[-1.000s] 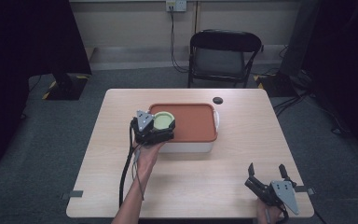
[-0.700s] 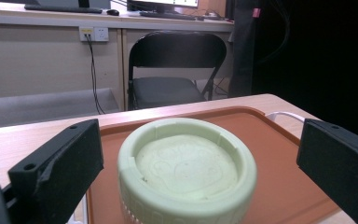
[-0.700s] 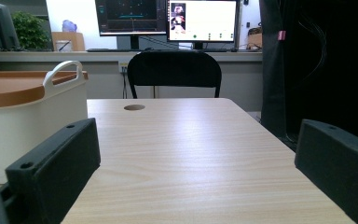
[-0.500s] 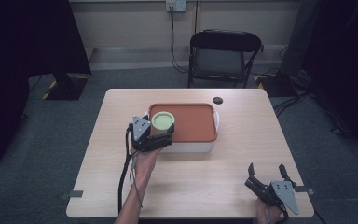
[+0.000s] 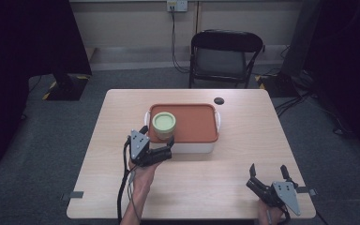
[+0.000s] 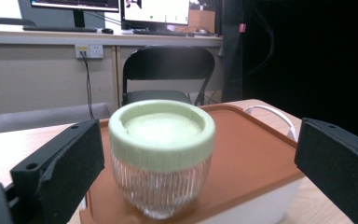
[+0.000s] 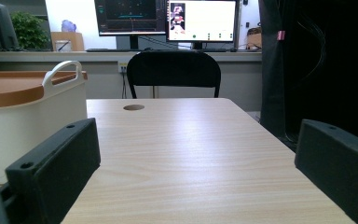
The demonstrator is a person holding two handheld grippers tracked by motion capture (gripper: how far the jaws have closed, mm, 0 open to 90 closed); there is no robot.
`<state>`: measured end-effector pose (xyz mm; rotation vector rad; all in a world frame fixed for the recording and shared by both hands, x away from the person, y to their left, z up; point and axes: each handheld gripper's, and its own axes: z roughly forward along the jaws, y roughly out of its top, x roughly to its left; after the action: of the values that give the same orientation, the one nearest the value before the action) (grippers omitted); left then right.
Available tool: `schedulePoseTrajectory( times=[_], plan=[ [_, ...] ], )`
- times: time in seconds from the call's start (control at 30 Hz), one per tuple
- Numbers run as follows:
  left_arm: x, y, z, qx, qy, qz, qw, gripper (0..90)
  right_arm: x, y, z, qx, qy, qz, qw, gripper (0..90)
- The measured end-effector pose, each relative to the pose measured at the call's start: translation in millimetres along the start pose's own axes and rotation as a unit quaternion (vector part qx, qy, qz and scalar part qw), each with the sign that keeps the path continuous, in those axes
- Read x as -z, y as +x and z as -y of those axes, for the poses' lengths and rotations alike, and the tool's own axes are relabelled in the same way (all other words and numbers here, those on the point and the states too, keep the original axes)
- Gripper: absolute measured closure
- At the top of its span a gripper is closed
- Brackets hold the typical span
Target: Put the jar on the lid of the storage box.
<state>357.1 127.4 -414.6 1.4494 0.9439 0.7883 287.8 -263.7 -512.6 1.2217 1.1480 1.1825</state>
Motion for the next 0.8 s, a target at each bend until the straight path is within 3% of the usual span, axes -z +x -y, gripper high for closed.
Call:
schedulePoseTrajectory(
  times=[0.13,0.43,0.53,0.6,0.8],
  plan=[
    [10.5,-3.6,12.6,0.004,-0.009,-0.003,0.9999,1.1,0.0,0.0,0.0,0.000,0.000,0.000,1.0000,0.0],
    [33.0,-9.9,32.7,-0.012,-0.007,-0.012,0.9998,0.8,0.1,0.1,0.0,0.000,0.000,0.001,1.0000,0.0],
    [41.8,-12.0,42.7,-0.022,-0.003,-0.026,0.9994,0.0,0.1,0.1,0.0,0.000,0.000,0.001,1.0000,0.0],
    [48.9,-13.1,51.6,-0.031,-0.014,-0.034,0.9988,0.0,0.1,0.1,0.0,0.000,0.000,0.001,1.0000,0.0],
    [63.6,-9.5,75.8,-0.025,-0.021,-0.042,0.9986,0.0,0.2,0.2,0.0,0.000,0.000,0.002,1.0000,0.0]
  ],
)
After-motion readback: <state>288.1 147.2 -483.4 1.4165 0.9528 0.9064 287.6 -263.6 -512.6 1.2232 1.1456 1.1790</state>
